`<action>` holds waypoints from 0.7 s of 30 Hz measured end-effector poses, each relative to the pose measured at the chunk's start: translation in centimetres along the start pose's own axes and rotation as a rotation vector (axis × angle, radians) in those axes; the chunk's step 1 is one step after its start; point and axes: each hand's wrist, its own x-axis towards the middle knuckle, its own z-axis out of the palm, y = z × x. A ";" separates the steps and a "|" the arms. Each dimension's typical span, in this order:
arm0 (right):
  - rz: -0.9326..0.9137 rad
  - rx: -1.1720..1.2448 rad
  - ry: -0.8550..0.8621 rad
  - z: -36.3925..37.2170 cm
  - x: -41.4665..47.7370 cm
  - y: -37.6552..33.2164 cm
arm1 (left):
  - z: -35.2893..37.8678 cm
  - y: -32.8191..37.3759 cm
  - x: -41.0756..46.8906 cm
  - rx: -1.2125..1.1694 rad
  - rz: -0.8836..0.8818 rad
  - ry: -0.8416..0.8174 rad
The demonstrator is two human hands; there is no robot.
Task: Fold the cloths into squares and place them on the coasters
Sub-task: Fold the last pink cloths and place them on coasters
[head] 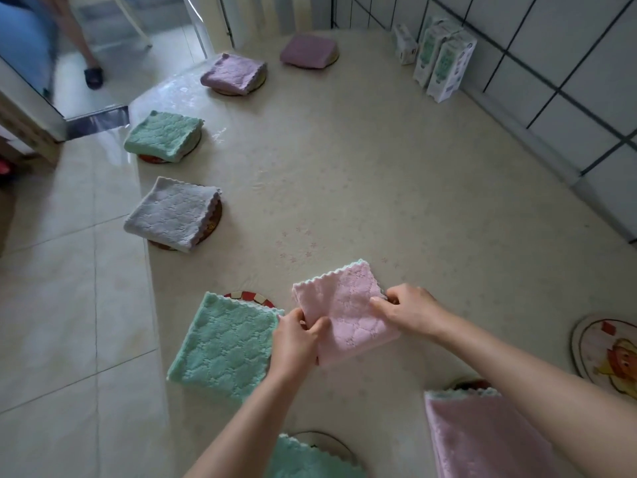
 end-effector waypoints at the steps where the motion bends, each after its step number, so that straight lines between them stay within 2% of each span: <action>1: -0.018 -0.014 0.022 0.1 0.0 0.0 | 0.1 0.1 -0.1 -0.002 0.005 0.001; 6: -0.003 -0.057 0.081 0.5 -0.6 -0.1 | 0.1 -0.5 -0.1 -0.001 -0.005 0.021; 8: 0.019 -0.064 0.093 0.6 -0.9 -0.4 | 0.1 -0.5 -0.7 0.070 0.048 0.078; 11: 0.095 -0.077 0.129 0.9 -1.7 -0.9 | -0.2 -0.4 -2.3 0.333 0.267 0.209; 16: 0.159 -0.071 0.292 2.4 -4.6 -2.0 | -2.0 -0.9 -1.9 0.868 0.799 0.322; 18: 0.118 -0.130 0.357 3.1 -5.8 -2.5 | -2.5 -1.0 -1.1 0.926 0.927 0.248; 21: 0.109 -0.143 0.382 3.9 -6.3 -2.6 | -2.9 -0.8 0.2 0.985 0.914 0.110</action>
